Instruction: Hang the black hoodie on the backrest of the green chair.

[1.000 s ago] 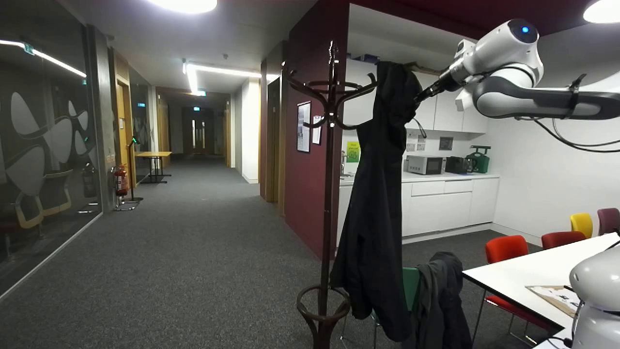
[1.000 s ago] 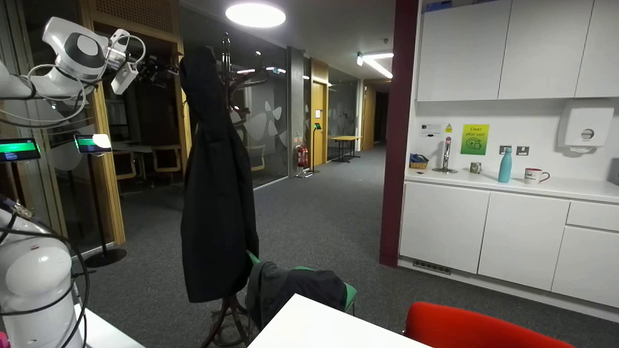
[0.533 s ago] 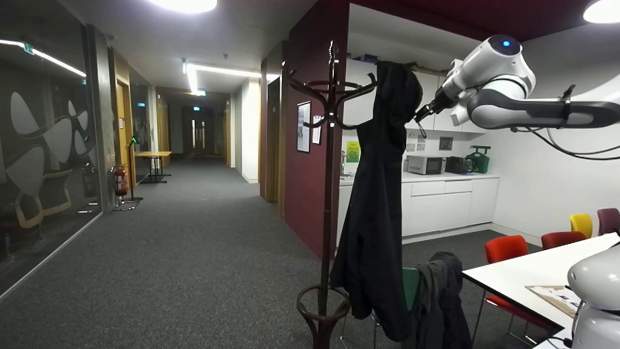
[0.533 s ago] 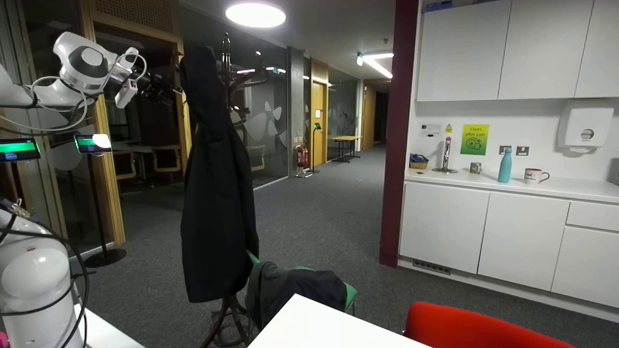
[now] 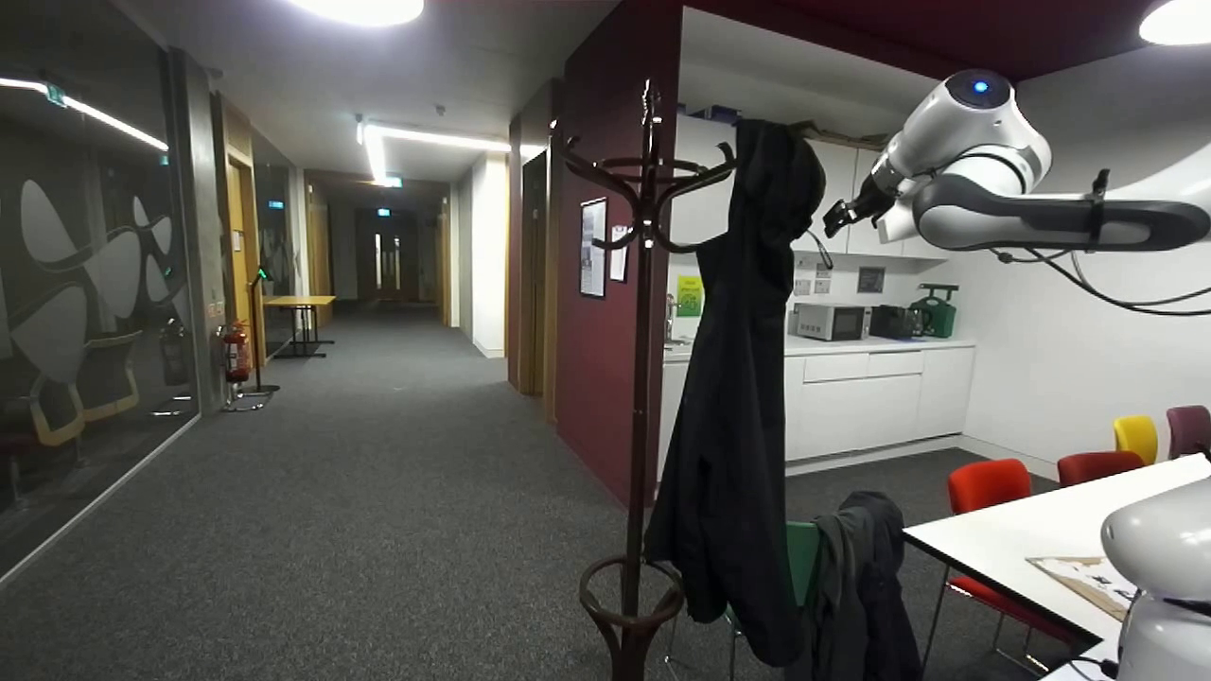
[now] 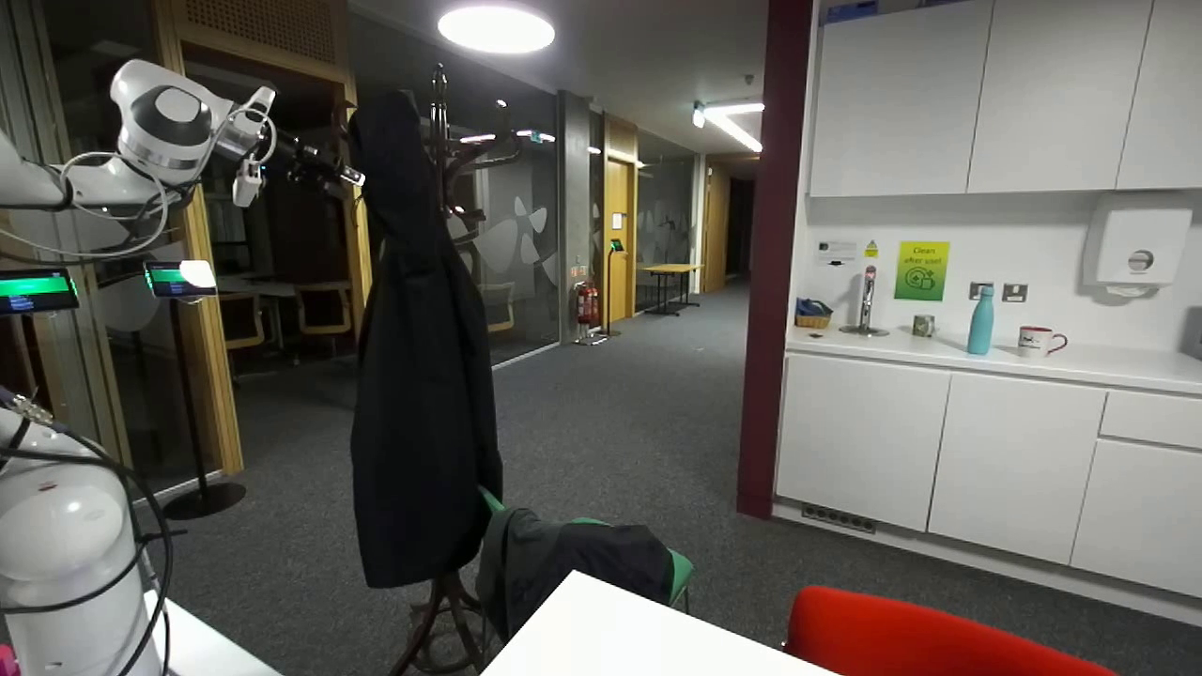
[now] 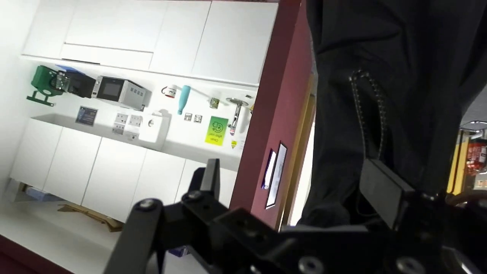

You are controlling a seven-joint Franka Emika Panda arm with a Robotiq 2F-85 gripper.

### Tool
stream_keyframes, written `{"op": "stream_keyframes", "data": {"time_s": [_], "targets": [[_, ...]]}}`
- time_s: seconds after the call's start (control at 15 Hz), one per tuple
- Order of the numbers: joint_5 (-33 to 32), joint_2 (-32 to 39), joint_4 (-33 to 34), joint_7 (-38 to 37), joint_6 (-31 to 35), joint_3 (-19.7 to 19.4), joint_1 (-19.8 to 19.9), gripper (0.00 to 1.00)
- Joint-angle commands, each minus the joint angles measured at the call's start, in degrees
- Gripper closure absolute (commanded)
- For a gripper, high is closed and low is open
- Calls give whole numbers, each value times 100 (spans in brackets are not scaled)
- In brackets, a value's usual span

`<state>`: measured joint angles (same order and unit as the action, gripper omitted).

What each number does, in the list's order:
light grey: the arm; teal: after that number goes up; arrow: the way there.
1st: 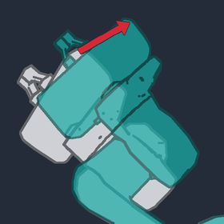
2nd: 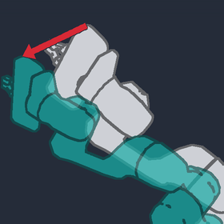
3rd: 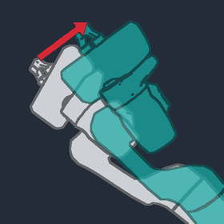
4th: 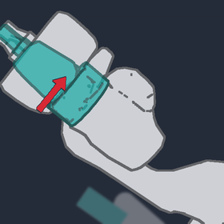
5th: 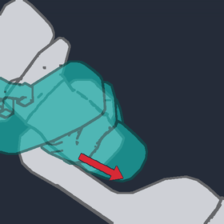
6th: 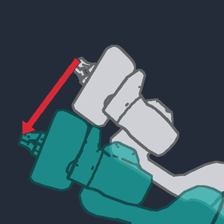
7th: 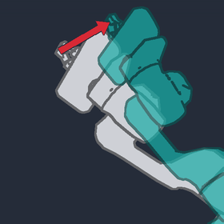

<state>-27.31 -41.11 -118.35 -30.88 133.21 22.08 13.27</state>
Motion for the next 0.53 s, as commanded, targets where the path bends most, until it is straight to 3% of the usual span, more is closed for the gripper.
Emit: {"op": "stream_keyframes", "data": {"time_s": [0.0, 0.47], "targets": [[-23, 139, 269, -143, 163, 0, 79, 0], [646, 552, 318, 423, 1330, -484, -484, 0]]}}
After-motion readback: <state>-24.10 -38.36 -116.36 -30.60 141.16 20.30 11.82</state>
